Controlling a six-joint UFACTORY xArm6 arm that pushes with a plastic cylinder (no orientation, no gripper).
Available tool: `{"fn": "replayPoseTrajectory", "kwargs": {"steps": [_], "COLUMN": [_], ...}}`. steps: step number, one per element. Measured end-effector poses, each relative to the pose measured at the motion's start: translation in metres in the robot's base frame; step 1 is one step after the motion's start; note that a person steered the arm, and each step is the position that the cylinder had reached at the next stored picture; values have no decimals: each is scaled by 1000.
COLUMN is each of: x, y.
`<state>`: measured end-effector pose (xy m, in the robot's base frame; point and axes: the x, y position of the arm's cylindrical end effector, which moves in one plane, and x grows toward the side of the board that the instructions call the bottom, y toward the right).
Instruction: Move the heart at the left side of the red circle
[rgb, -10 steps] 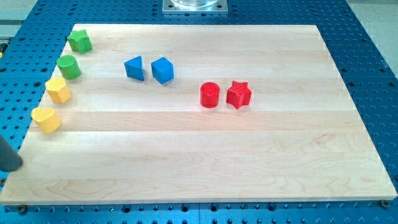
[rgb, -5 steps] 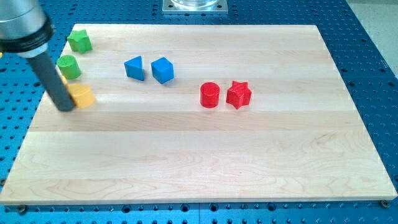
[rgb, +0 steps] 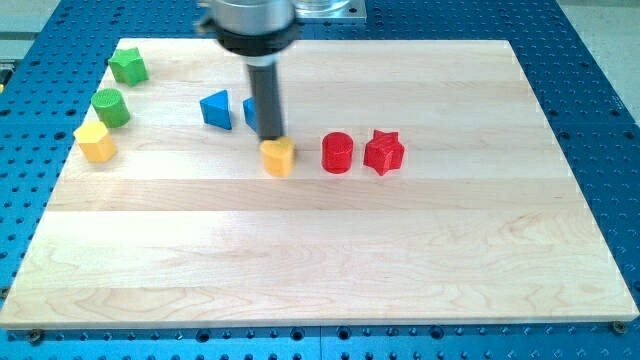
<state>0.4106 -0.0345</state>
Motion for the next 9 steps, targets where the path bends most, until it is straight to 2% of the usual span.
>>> {"fn": "replayPoseTrajectory", "kwargs": {"steps": [1, 2, 3, 4, 5, 6, 7, 8, 9], "x": [17, 63, 79, 76, 58, 71, 94, 66, 67], "y": [-39, -72, -81, -42, -38, -44, -17, -9, -9]}}
